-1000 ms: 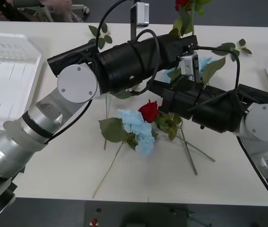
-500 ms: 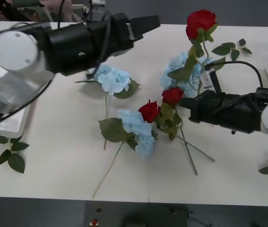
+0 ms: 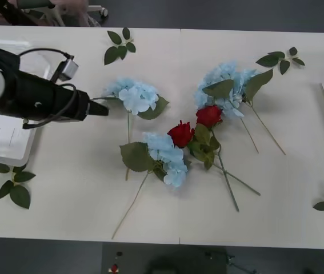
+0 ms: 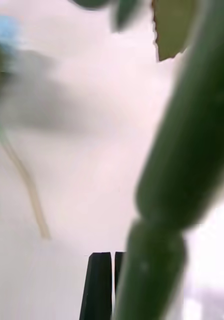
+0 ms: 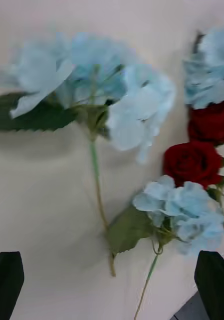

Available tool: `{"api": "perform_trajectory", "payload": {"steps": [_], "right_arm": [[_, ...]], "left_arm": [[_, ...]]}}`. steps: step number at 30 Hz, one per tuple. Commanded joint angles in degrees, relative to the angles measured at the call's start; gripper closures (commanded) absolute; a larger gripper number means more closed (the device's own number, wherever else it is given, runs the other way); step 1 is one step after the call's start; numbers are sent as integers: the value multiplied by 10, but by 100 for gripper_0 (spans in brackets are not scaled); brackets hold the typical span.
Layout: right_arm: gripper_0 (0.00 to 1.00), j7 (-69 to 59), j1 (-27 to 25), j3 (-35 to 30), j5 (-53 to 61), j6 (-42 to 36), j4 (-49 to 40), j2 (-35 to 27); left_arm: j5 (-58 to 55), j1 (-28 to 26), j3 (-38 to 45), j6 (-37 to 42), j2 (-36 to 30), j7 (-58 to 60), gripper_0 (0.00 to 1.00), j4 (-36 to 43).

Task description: Put the red flowers into the right box and the blue flowers into the left box

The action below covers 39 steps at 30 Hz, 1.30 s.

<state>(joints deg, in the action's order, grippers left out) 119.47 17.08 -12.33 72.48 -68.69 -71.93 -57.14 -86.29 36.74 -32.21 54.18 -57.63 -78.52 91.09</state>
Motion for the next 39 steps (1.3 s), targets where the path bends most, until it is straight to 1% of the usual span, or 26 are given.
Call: {"api": "perform_trajectory", "payload": {"steps": [1,4,7,11,12,14,18,20,23,24,25,26,27,28,29,30,31,32,36,39], "right_arm": [[100,-25,43,33,-63,8,50,-53],[100,-28,59,68,-110,35,92,-73],[100,-33,61,108,-146,80,120,-84],[100,-55,64,188,-188,178,164,-86],[100,-64,65,201,-190,191,170,-85],[100,-97,74,247,-210,232,188,-79],[100,-157,113,321,-238,272,237,-63],[100,-172,135,339,-238,276,262,-55],[100,-172,158,347,-240,285,288,-46],[93,-171,161,347,-240,286,291,-44],[65,-170,168,347,-241,293,299,-41],[52,-167,171,347,-241,300,302,-41],[44,-166,173,347,-241,304,303,-41],[32,-165,172,347,-240,310,303,-41],[24,-162,173,347,-238,316,301,-41],[22,-160,172,347,-237,319,299,-41],[20,-158,172,347,-235,320,297,-41],[20,-158,172,347,-234,320,296,-41],[18,-151,175,347,-228,322,295,-41],[18,-145,178,347,-214,320,295,-42]], "left_arm": [[104,56,-27,-2,73,96,0,-32],[154,86,-37,-1,124,126,0,-91],[187,112,-39,-1,163,128,0,-148],[229,165,-73,0,219,124,0,-241],[234,173,-81,0,226,124,0,-253],[242,199,-109,0,244,124,0,-290],[247,235,-155,0,266,121,0,-346],[250,245,-174,-1,272,119,0,-362],[257,248,-182,-1,276,116,0,-368],[258,247,-184,-1,277,116,4,-368],[261,247,-190,-1,277,115,30,-368],[263,247,-194,-1,278,115,44,-368],[264,247,-196,-1,278,115,53,-368],[268,248,-202,-1,279,115,68,-368],[271,248,-206,-1,280,115,79,-368],[272,247,-209,-1,280,115,87,-368],[275,247,-210,-1,281,115,91,-368],[276,247,-210,-1,282,115,93,-368],[286,247,-210,-1,283,115,93,-368],[291,247,-210,-1,282,115,95,-368]]}}
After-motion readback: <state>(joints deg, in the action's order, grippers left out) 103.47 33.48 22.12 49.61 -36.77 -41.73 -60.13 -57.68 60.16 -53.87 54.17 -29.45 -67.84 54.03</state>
